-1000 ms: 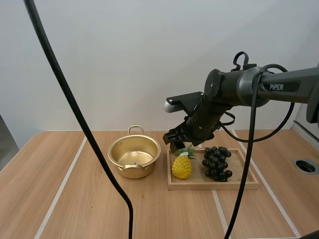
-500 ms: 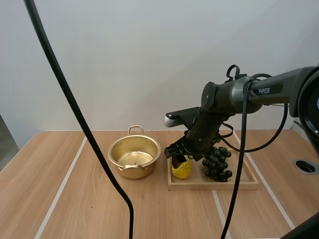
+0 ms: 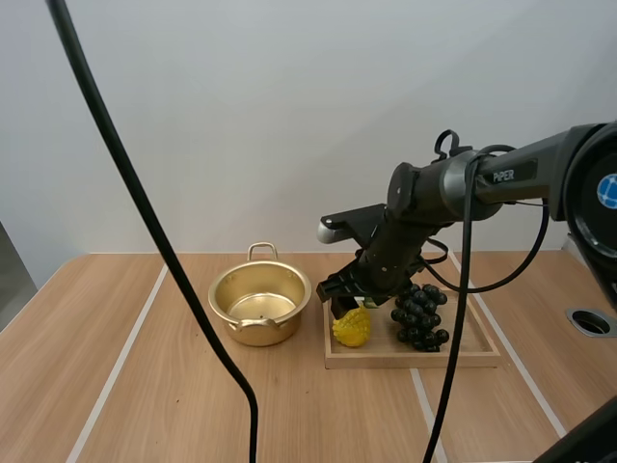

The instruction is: Open the pot, put the pineapple inside, and close it

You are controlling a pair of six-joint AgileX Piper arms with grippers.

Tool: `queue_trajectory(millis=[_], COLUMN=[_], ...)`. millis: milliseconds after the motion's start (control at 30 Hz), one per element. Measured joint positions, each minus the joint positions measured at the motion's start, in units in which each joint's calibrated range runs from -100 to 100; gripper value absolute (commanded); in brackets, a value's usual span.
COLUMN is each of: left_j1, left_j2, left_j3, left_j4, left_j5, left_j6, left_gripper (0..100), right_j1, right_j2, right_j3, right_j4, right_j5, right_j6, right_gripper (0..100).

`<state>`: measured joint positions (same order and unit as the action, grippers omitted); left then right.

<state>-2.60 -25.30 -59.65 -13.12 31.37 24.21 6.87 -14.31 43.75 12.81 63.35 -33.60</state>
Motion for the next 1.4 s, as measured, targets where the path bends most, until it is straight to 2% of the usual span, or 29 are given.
queue_trajectory(millis=[600, 933, 1400], left_j1=[0.0, 0.0, 0.0], left_j2=[0.0, 0.0, 0.0], left_j3=[0.0, 0.0, 0.0], left_j4=[0.0, 0.0, 0.0], left_j5=[0.2, 0.3, 0.3], left_j6=[0.0, 0.0, 0.0], left_gripper=[0, 0, 0], right_j1=[0.0, 0.0, 0.0], right_j2=[2.7, 5.6, 6.5], right_j3=[0.0, 0.0, 0.0], right_j4=[-0.4, 2.9, 4.3], right_j5=[-3.8, -3.3, -4.1], right_j6=[0.0, 0.0, 0.0], right_gripper=[100, 100, 100])
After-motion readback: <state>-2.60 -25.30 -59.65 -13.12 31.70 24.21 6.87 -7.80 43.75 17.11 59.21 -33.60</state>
